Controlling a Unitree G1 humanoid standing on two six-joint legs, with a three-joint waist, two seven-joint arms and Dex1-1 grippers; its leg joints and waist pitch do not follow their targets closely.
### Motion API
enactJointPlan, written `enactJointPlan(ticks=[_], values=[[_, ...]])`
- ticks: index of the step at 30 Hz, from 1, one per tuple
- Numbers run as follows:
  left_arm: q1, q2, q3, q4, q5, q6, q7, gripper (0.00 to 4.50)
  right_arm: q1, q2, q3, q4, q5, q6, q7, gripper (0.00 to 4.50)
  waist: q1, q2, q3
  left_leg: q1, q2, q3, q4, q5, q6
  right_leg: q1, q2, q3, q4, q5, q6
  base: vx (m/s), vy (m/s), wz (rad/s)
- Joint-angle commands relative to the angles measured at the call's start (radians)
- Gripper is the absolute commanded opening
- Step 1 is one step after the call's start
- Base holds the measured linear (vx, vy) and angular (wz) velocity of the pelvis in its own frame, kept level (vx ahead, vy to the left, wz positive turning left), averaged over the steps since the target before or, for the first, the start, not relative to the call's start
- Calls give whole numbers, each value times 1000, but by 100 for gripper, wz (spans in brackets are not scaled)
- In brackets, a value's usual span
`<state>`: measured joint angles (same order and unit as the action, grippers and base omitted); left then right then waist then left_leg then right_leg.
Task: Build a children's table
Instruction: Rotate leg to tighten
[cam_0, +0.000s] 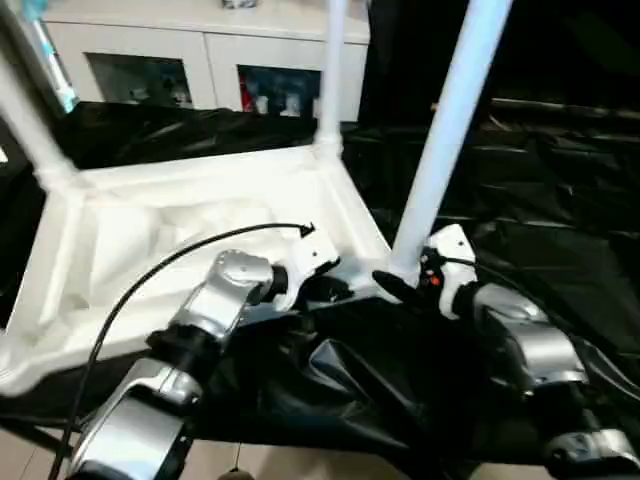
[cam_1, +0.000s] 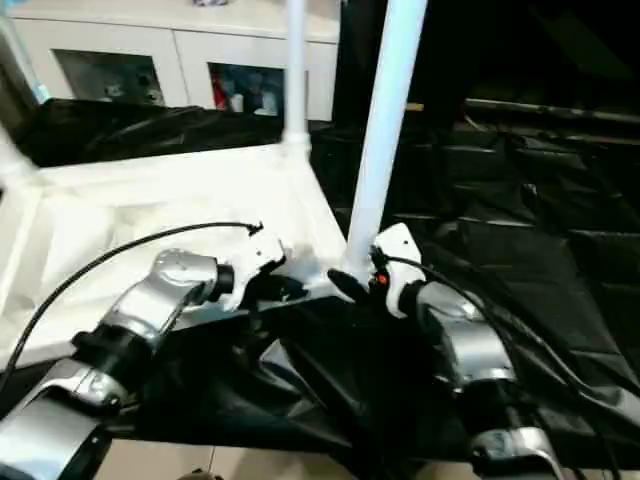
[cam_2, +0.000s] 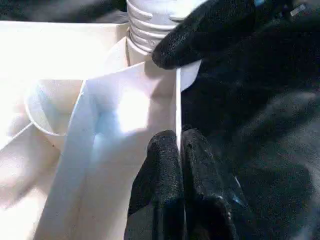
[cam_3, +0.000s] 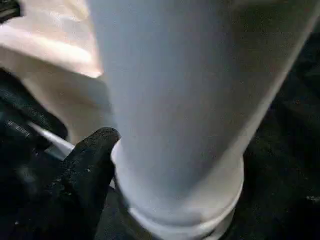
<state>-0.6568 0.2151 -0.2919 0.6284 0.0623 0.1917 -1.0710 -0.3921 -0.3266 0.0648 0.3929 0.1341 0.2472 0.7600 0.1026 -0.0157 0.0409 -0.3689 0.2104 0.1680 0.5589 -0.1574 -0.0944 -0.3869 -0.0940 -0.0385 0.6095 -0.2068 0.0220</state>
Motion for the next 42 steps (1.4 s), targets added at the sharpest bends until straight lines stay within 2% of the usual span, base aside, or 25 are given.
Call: enactJointPlan(ticks=[1, 5, 8, 9, 10, 13, 14, 17, 19, 22, 24, 25, 27, 28, 29, 30, 32, 36, 39, 40, 42], values=[[19, -6, -3, -30, -58, -27, -49, 0, 7, -26, 4, -40, 20, 10, 48, 378, -1, -10, -55, 8, 11, 10, -56, -206, 56, 43, -33, 24, -69, -78, -227, 0, 0, 0], [49, 24, -6, -83, -75, -16, -105, 0, 22, -62, 23, -81, 49, 22, 129, 378, -1, -12, -54, 8, 12, 10, -57, -214, 55, 42, -34, 24, -71, -101, -225, 0, 0, 0], [58, 31, -6, -96, -75, -11, -114, 0, 30, -68, 37, -89, 47, 22, 158, 378, -1, -11, -56, 8, 12, 11, -55, -199, 59, 41, -33, 25, -69, -83, -227, 0, 0, 0], [60, 32, -5, -99, -74, -9, -116, 0, 33, -69, 41, -90, 43, 21, 164, 364, 0, -11, -55, 8, 12, 11, -55, -198, 59, 41, -33, 25, -68, -80, -228, 0, 0, 0], [61, 33, -5, -101, -74, -8, -117, 0, 34, -68, 43, -87, 40, 20, 164, 344, 0, -16, -55, 7, 12, 11, -55, -196, 60, 41, -33, 24, -69, -78, -228, 0, 0, 0], [66, 37, -3, -109, -74, -3, -118, 0, 37, -67, 49, -84, 40, 22, 163, 335, 1, -14, -55, 8, 11, 12, -55, -193, 57, 41, -33, 25, -68, -88, -227, 0, 0, 0], [66, 37, -3, -109, -74, -3, -118, 0, 37, -67, 49, -84, 40, 22, 163, 305, 1, -13, -55, 8, 12, 11, -55, -195, 56, 41, -33, 25, -68, -92, -226, 0, 0, 0], [67, 37, 0, -112, -68, 3, -105, 0, 42, -63, 48, -89, 42, 28, 162, 301, 2, -13, -56, 8, 11, 12, -54, -186, 57, 41, -33, 25, -67, -78, -227, 0, 0, 0], [62, 33, 3, -101, -60, 2, -84, 0, 43, -54, 41, -84, 41, 24, 144, 282, 1, -13, -56, 7, 10, 12, -53, -178, 59, 41, -32, 25, -65, -63, -229, 0, 0, 0], [39, 10, 14, -58, -38, 9, -16, 0, 34, -2, 3, -34, 37, -7, 42, 276, 0, -13, -54, 7, 9, 12, -55, -191, 52, 38, -33, 25, -68, -91, -225, 0, 0, 0], [27, -2, 18, -37, -24, 5, 23, 0, 27, 24, -15, -7, 34, -10, -18, 275, -3, -12, -53, 10, 11, 10, -59, -232, 27, 37, -35, 25, -75, -165, -209, 0, 0, 0], [16, -13, 20, -18, -15, 10, 52, 0, 21, 45, -25, 15, 24, -12, -73, 275, -4, -16, -54, 9, 10, 11, -58, -230, 25, 36, -34, 25, -74, -163, -206, 0, 0, 0], [-25, -56, 22, 54, 22, 25, 167, 0, -4, 118, -59, 88, -1, -12, -252, 275, -6, -13, -54, 9, 9, 8, -60, -231, 15, 36, -34, 25, -74, -169, -201, 0, 0, 0], [-35, -69, 22, 72, 30, 31, 197, 0, -12, 138, -70, 106, -6, -11, -303, 274, -10, -14, -54, 11, 8, 10, -60, -233, 8, 34, -33, 25, -76, -171, -199, 0, 0, 0], [-35, -69, 22, 72, 30, 31, 197, 0, -12, 138, -70, 106, -6, -11, -303, 274, -11, -13, -54, 11, 7, 9, -61, -234, 2, 34, -34, 25, -76, -177, -196, 0, 0, 0], [-61, -107, 28, 111, 39, 56, 271, 0, -34, 187, -85, 144, -12, -8, -395, 274, -12, -10, -55, 11, 7, 9, -60, -232, 2, 33, -34, 27, -75, -162, -197, 0, 0, 0], [-84, -146, 29, 142, 43, 66, 330, 0, -55, 235, -82, 176, -32, -3, -472, 274, -11, -10, -57, 10, 6, 10, -58, -218, 3, 34, -33, 27, -73, -134, -199, 0, 0, 0], [-114, -209, 20, 179, 48, 55, 370, 0, -74, 304, -44, 190, -49, -12, -489, 274, -6, -10, -57, 9, 4, 9, -58, -207, 8, 38, -32, 26, -74, -101, -194, 0, 0, 0], [-127, -230, 13, 203, 48, 31, 363, 0, -86, 328, -47, 206, -37, -28, -486, 274, -4, -10, -53, 10, 4, 9, -61, -238, 13, 37, -33, 25, -80, -143, -182, 0, 0, 0], [-128, -230, 13, 205, 47, 28, 362, 0, -89, 329, -50, 207, -35, -28, -488, 309, -4, -9, -52, 11, 5, 8, -63, -259, 9, 36, -35, 26, -82, -176, -176, 0, 0, 0], [-125, -223, 11, 204, 47, 19, 350, 0, -94, 324, -62, 207, -25, -24, -479, 344, -4, -9, -53, 11, 7, 6, -65, -272, 5, 36, -34, 26, -84, -195, -170, 0, 0, 0]])
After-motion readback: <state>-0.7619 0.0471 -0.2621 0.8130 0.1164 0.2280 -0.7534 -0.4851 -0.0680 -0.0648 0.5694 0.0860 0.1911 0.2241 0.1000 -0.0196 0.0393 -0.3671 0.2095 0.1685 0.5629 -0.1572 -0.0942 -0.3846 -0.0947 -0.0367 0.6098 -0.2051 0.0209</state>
